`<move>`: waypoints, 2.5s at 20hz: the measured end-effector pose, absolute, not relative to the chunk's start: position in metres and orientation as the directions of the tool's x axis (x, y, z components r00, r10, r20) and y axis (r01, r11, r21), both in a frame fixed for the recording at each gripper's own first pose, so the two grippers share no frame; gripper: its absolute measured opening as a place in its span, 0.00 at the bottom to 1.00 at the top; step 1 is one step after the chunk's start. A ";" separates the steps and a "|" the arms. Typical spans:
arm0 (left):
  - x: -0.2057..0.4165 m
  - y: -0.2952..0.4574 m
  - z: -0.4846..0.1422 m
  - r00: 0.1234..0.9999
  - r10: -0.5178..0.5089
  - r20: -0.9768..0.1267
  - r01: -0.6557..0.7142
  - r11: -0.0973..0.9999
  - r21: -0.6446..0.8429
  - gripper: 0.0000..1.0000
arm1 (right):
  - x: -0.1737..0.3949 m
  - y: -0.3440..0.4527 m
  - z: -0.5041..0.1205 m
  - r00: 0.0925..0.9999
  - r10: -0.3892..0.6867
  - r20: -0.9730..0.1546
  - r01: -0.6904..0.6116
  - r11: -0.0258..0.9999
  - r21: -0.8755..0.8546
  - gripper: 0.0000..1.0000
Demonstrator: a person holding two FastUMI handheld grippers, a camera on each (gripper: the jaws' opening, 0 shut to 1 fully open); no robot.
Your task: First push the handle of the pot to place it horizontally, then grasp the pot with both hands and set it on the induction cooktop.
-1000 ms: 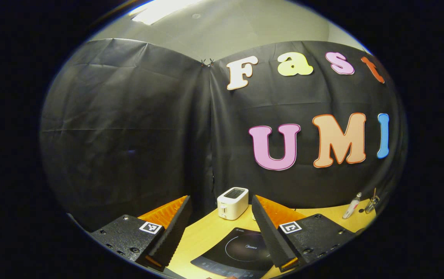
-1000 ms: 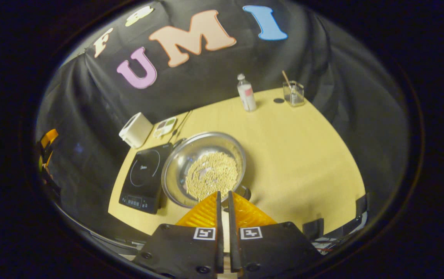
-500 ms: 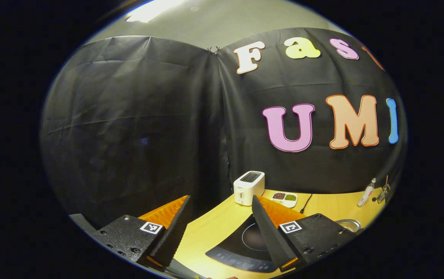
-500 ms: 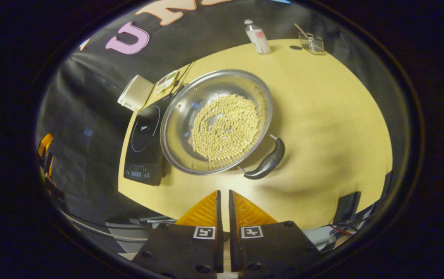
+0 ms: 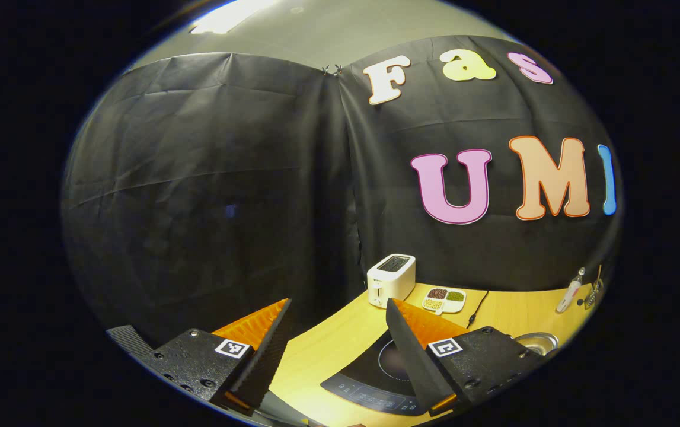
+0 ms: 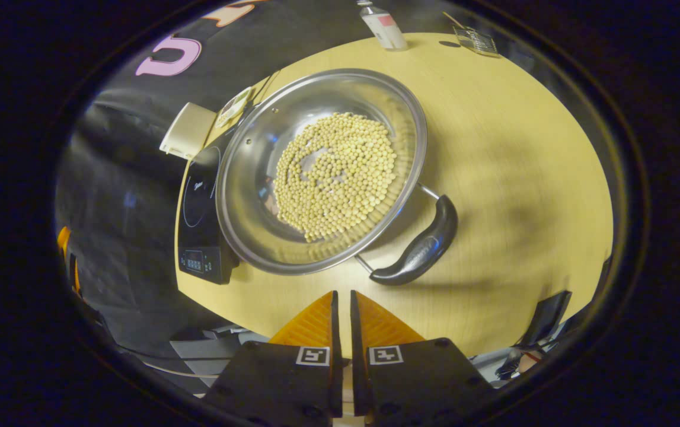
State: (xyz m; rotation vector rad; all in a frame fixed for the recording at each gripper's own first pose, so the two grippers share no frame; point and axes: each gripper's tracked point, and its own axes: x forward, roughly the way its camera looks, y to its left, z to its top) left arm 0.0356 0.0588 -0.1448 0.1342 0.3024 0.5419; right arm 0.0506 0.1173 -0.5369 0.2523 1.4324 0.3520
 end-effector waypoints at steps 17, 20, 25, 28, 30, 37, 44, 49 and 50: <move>0.035 0.063 -0.177 0.800 0.472 -0.370 -0.427 0.881 0.201 0.98 | 0.129 0.063 -0.542 0.171 0.344 -0.923 0.167 0.913 0.371 0.10; 0.035 0.065 -0.182 0.799 0.458 -0.389 -0.411 0.889 0.202 1.00 | 0.144 0.057 -0.542 0.186 0.331 -0.925 0.180 0.914 0.364 0.10; 0.037 0.053 -0.199 0.790 0.424 -0.443 -0.382 0.905 0.187 0.98 | 0.170 0.051 -0.542 0.202 0.317 -0.927 0.172 0.920 0.352 0.10; 0.043 0.043 -0.218 0.776 0.412 -0.477 -0.362 0.911 0.198 0.98 | 0.183 0.048 -0.543 0.210 0.305 -0.929 0.170 0.924 0.342 0.10; 0.046 0.036 -0.226 0.774 0.394 -0.495 -0.338 0.919 0.202 0.98 | 0.190 0.046 -0.542 0.213 0.297 -0.931 0.166 0.928 0.334 0.10; 0.053 0.003 -0.266 0.755 0.289 -0.589 -0.265 0.956 0.129 0.98 | 0.195 0.037 -0.537 0.210 0.312 -0.926 0.153 0.925 0.347 0.21; 0.044 -0.047 -0.332 0.669 0.047 -0.742 -0.170 0.981 -0.092 0.97 | 0.204 0.021 -0.506 0.245 0.364 -0.899 0.107 0.911 0.398 0.85; 0.035 -0.086 -0.375 0.582 -0.149 -0.799 -0.106 0.961 -0.256 0.96 | 0.227 0.042 -0.493 0.273 0.435 -0.858 0.004 0.891 0.454 0.96; 0.036 -0.092 -0.380 0.571 -0.181 -0.801 -0.096 0.954 -0.283 0.96 | 0.228 0.046 -0.494 0.268 0.444 -0.855 -0.010 0.889 0.458 0.96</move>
